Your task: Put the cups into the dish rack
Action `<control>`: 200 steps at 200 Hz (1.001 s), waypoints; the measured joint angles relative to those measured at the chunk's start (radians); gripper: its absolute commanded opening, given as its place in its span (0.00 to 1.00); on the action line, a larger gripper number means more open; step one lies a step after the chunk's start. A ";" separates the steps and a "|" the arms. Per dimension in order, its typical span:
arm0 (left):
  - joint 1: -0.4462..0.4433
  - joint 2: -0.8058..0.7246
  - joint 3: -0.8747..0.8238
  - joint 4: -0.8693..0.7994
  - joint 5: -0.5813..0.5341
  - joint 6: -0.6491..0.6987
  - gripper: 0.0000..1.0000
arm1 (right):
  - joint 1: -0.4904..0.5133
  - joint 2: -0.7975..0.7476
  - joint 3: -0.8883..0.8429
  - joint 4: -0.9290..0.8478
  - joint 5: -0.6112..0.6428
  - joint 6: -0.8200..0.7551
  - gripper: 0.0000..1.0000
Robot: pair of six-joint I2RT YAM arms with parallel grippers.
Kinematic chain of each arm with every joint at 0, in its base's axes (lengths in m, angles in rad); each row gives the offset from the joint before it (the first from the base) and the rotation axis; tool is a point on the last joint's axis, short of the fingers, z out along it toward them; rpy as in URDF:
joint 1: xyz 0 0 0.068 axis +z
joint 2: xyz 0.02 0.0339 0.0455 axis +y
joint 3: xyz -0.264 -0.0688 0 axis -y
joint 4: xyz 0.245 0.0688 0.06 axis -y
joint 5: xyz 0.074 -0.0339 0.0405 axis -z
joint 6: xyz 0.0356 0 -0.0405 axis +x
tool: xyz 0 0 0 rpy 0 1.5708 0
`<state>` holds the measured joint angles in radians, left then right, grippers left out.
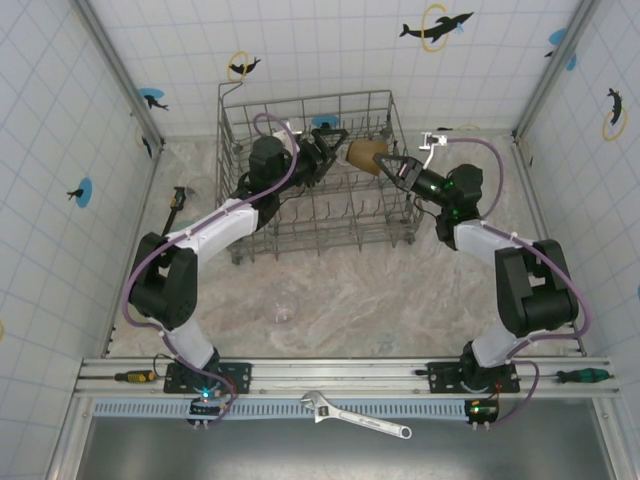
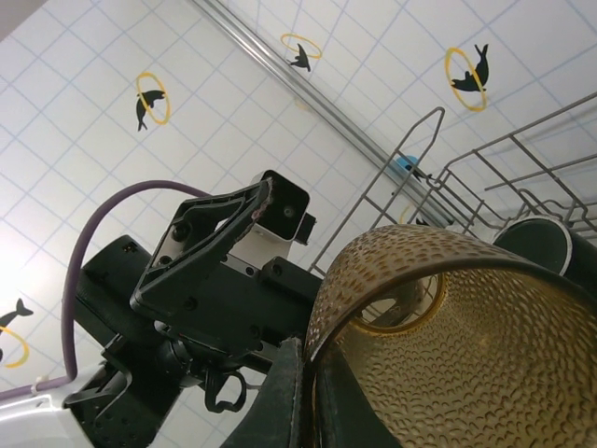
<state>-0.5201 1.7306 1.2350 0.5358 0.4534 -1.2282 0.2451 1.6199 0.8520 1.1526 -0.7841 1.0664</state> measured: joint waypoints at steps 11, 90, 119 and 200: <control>0.000 0.008 0.000 0.017 0.008 -0.018 0.96 | 0.003 0.010 0.003 0.025 -0.003 0.016 0.00; -0.010 0.062 0.027 0.044 0.011 -0.078 0.90 | 0.017 0.064 0.054 0.122 -0.006 0.077 0.00; -0.024 0.081 0.049 0.066 0.011 -0.097 0.83 | 0.018 0.100 0.065 0.183 -0.006 0.115 0.00; -0.039 0.123 0.082 0.119 0.012 -0.136 0.40 | 0.016 0.147 0.094 0.226 -0.006 0.175 0.00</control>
<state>-0.5587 1.8534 1.3174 0.6544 0.4652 -1.3643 0.2611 1.7668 0.9459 1.3788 -0.7902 1.2411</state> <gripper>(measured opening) 0.628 0.079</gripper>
